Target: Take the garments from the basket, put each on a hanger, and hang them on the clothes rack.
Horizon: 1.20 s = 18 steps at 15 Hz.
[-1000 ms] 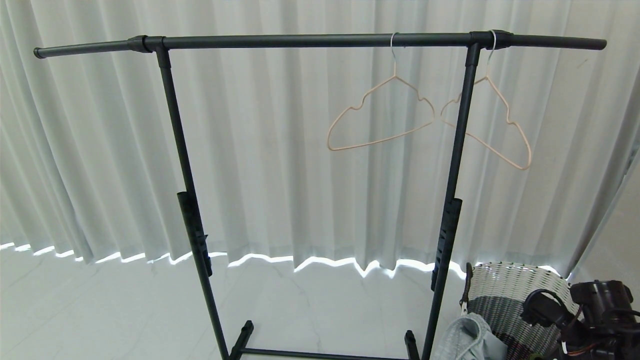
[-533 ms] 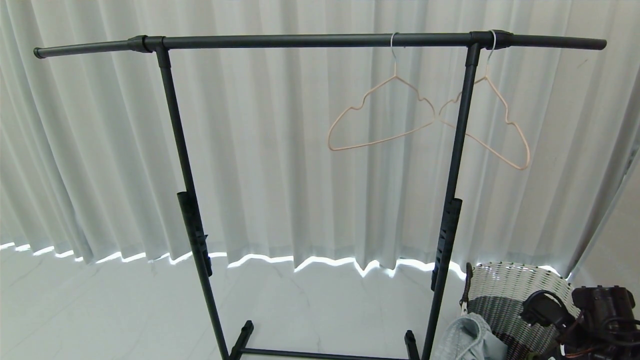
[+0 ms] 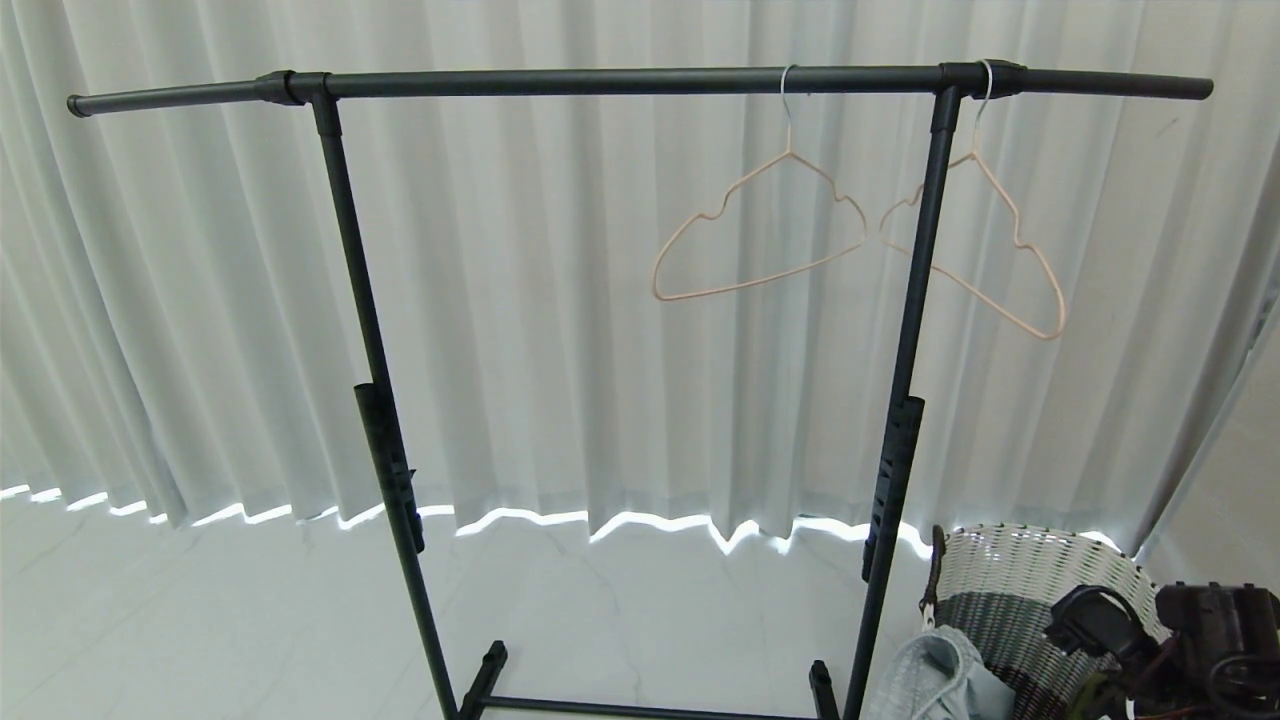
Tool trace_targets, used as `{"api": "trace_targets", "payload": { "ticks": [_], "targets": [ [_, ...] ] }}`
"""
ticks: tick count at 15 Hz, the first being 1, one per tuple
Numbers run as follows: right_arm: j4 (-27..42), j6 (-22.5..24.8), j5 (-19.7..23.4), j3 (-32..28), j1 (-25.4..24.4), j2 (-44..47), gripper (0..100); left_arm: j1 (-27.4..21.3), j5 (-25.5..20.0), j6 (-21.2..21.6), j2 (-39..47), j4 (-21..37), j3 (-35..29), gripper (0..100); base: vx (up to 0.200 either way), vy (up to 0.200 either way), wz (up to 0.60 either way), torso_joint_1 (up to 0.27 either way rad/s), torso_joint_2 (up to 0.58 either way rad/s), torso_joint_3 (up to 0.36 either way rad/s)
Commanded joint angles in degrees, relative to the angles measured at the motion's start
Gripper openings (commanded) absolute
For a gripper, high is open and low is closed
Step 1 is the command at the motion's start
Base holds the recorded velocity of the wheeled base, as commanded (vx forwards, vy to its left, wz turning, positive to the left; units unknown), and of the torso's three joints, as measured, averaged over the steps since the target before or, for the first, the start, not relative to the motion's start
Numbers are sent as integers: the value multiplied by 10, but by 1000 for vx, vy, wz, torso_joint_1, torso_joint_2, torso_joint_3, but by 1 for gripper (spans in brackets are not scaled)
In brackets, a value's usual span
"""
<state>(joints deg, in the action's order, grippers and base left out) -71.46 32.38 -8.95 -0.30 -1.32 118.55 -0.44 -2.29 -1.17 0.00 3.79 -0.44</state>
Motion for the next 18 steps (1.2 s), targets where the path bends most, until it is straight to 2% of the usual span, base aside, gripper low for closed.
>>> {"api": "trace_targets", "payload": {
  "ticks": [1,5,9,12,14,17,18],
  "targets": [
    [-3,-6,2,3,3,-74,0,0,0,1,0,0,0,100,0,0,0,0,0,0],
    [4,-26,7,3,36,-219,0,0,0,3,0,0,0,100,0,0,0,0,0,0],
    [5,-40,8,3,45,-360,0,0,0,3,0,0,0,100,0,0,0,0,0,0],
    [22,-40,4,-29,50,-430,0,0,0,3,0,0,0,100,0,0,0,0,0,0],
    [150,-41,5,-109,53,-497,0,0,0,2,0,0,0,100,0,0,0,0,0,0],
    [471,-69,9,-273,48,-597,0,0,0,1,0,0,0,100,0,0,0,0,0,0],
    [605,-108,10,-343,42,-621,0,0,0,1,0,0,0,100,0,0,0,0,0,0]
  ]
}}
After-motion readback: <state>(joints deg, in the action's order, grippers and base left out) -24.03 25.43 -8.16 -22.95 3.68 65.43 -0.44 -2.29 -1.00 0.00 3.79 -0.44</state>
